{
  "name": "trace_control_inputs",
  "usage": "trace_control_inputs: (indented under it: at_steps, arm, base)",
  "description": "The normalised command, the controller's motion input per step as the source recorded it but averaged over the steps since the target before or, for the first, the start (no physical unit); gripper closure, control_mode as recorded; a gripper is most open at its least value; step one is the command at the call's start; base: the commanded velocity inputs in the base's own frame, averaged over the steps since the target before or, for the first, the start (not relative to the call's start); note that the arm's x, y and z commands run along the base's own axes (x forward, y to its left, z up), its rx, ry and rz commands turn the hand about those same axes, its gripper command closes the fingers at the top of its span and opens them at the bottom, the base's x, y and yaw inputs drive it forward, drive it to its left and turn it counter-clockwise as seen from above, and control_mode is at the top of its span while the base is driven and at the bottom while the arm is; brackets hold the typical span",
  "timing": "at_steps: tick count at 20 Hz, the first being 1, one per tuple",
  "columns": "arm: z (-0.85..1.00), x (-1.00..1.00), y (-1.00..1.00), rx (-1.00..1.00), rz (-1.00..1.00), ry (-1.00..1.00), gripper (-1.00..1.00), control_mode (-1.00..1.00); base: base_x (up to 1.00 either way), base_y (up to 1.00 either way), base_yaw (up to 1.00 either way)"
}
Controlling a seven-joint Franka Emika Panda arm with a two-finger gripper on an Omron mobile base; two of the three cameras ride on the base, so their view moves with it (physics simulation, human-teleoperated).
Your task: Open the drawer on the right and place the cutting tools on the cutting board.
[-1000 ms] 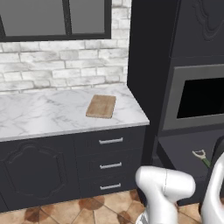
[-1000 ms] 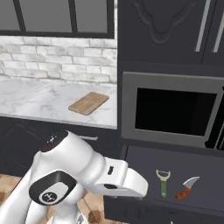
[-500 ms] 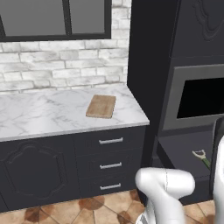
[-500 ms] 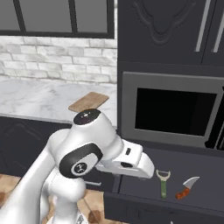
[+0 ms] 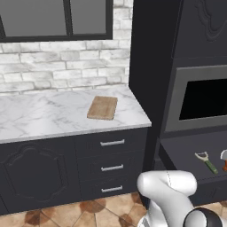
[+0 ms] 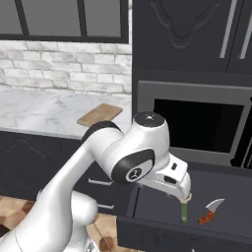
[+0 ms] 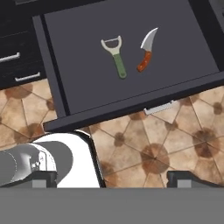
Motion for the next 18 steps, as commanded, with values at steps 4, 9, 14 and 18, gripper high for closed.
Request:
trace_control_inputs:
  at_steps: [4,9,14,18]
  arm:
    - [0.00,0.01,0.00,0.00,0.00,0.01,-1.00,-1.00]
    - [-0.08,0.29,-0.01,0.00,-0.05,0.02,-1.00,-1.00]
    - [-0.22,0.23,-0.13,0.00,-0.04,0.01,-1.00,-1.00]
    - [-0.30,0.17,-0.26,0.00,-0.03,0.00,-1.00,-1.00]
  base:
    - [0.00,0.00,0.00]
    - [0.00,0.00,0.00]
    - [0.00,0.00,0.00]
    - [0.00,0.00,0.00]
